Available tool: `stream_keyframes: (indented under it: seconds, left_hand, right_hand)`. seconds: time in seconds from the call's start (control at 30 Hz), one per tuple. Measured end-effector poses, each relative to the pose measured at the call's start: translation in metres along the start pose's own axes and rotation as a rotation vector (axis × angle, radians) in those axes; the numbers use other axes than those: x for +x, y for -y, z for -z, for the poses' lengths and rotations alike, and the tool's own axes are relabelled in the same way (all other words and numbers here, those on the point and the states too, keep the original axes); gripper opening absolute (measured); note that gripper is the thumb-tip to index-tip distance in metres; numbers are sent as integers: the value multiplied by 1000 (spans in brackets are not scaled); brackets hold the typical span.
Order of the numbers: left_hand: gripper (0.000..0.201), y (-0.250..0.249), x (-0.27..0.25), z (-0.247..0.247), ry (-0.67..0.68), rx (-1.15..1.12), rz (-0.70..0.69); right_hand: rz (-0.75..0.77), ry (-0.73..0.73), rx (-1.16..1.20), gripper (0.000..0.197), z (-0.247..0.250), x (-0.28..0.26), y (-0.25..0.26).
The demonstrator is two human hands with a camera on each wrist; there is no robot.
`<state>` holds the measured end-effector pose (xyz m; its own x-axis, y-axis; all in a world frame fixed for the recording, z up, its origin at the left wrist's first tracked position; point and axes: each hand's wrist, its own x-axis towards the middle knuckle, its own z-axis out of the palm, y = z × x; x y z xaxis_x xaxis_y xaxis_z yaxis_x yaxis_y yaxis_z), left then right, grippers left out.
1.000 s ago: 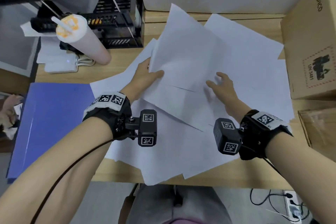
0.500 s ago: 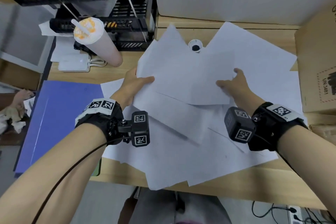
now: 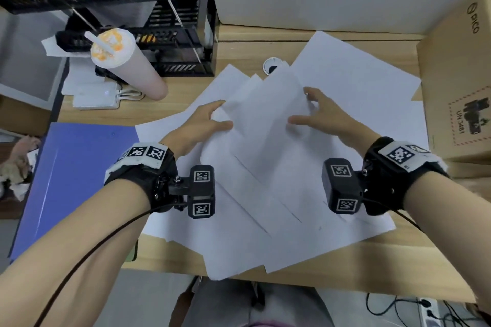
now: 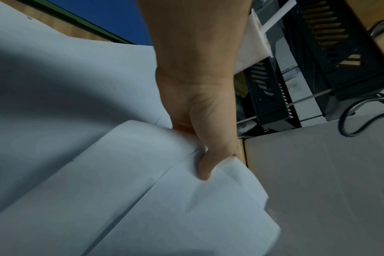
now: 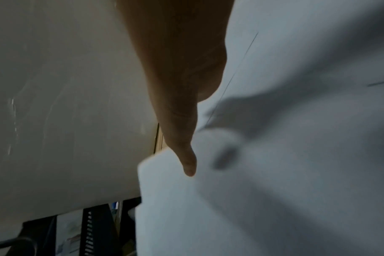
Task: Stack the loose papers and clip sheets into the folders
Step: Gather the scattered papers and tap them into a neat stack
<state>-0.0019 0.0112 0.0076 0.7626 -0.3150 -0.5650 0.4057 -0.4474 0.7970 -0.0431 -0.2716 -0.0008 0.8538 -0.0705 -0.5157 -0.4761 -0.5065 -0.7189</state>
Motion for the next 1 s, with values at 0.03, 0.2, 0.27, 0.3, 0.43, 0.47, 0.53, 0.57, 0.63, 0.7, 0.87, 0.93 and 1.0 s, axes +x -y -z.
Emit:
stream_keyframes:
  seconds: [0.03,0.2,0.27,0.3,0.43,0.47,0.53,0.57,0.63,0.7,0.87,0.93,1.0]
  left_hand:
    - [41,-4,-1,0,14,-17,-15]
    - [40,-7,8,1,-131,-27,-17]
    - [47,1,19,-2,-290,13,-6]
    - [52,7,25,-3,-355,64,20]
    - [84,24,42,-11,-320,415,218]
    - [90,26,44,-15,-278,512,241]
    - [97,29,45,-26,-244,647,250]
    - [97,31,46,-31,-248,688,243]
    - [94,33,50,-38,-248,761,206]
    - [90,32,55,-40,-201,790,166]
    - [37,27,66,-40,-49,693,-20]
    - [24,18,71,-45,23,579,-17]
    - [24,9,79,-47,14,419,-39]
  right_hand:
    - [-11,66,61,79,-3,0,5]
    - [-51,149,153,28,-9,-5,-6]
    - [-88,52,222,18,-8,-7,-20]
    - [-122,-38,267,14,-6,-8,-29]
    - [-270,-318,399,19,3,-13,-64]
    - [-297,-329,407,22,4,-14,-71]
    - [-340,-322,414,24,5,-17,-80]
    - [-353,-308,423,25,4,-18,-83]
    - [-369,-275,433,27,-1,-19,-85]
    - [-370,-247,449,33,-8,-18,-86]
    - [-350,-148,433,40,-23,-18,-76]
    - [-338,-158,431,35,-27,-17,-70]
    - [-316,-245,432,29,-28,-14,-66]
